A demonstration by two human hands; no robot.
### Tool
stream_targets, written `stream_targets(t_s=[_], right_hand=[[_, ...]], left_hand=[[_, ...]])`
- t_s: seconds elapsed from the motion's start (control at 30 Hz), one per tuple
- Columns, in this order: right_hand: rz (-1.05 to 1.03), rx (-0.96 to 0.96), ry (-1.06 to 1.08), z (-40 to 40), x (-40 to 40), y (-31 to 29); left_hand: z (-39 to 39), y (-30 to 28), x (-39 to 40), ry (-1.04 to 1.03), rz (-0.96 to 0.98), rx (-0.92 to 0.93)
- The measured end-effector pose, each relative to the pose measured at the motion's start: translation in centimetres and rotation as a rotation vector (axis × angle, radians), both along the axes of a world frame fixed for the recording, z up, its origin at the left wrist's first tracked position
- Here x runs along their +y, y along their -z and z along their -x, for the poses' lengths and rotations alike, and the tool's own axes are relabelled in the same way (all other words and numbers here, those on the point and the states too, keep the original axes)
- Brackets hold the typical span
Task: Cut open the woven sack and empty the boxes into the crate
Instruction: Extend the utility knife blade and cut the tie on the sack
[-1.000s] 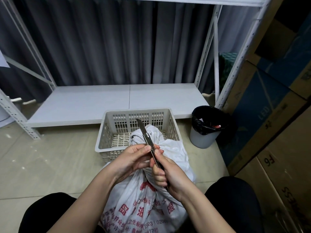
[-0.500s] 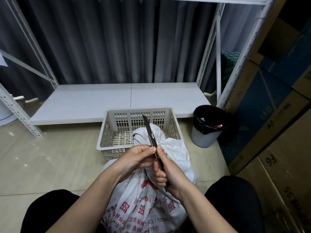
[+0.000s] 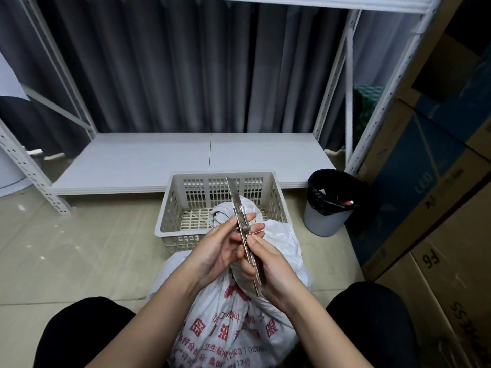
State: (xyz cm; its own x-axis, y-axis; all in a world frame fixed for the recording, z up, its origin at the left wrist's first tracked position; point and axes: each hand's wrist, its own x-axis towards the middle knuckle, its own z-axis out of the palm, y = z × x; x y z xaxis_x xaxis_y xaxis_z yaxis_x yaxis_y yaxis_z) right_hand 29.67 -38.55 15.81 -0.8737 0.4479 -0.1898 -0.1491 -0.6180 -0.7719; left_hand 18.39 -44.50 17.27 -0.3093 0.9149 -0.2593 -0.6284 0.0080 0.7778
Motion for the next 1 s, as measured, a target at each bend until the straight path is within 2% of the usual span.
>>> stream_targets(t_s=[0.1,0.17,0.23,0.27,0.33,0.37,0.47,0.6,0.67,0.8,0.93,1.0], right_hand=[[0.059,0.026,-0.042,-0.4,0.6,-0.1],[0.014,-0.067,-0.055,-0.7,1.1,0.1],[-0.104,-0.220,-0.007,-1.3,1.5,0.7],[-0.149,-0.277,0.031,-1.6,1.7,1.1],[-0.189,-0.341,0.105,-2.2,1.7,1.8],[-0.194,-0.357,0.140,-2.4,1.7,2.0],[-0.213,-0.366,0.192,-2.4,1.8,2.5],[-0.383,-0.387,0.184,-2.0,1.7,3.4],[-0.445,-0.388,0.190,-2.0,1.4,3.9],[-0.542,-0.461,0.307,-1.3,1.3,5.7],[-0.692,-0.585,0.427,-0.3,1.0,7.0],[-0.779,-0.606,0.484,-0.1,0.8,6.7]], left_hand=[[0.0,0.4,-0.2,0.008,0.061,0.157],[0.3,0.9,-0.4,-0.119,0.187,0.314],[1.0,2.2,-1.0,-0.318,0.337,0.582],[1.4,2.7,-1.4,-0.397,0.428,0.790],[2.0,4.1,-1.8,-0.400,0.577,1.094],[2.3,5.1,-1.7,-0.346,0.649,1.124],[3.6,7.8,-0.1,-0.177,0.721,0.834],[6.8,13.6,3.2,-0.038,0.691,0.827],[6.7,12.3,3.7,-0.038,0.685,0.827],[6.2,10.4,4.2,-0.106,0.485,0.615],[4.6,7.8,4.1,-0.211,0.280,0.491],[3.9,7.0,4.1,-0.246,0.240,0.452]])
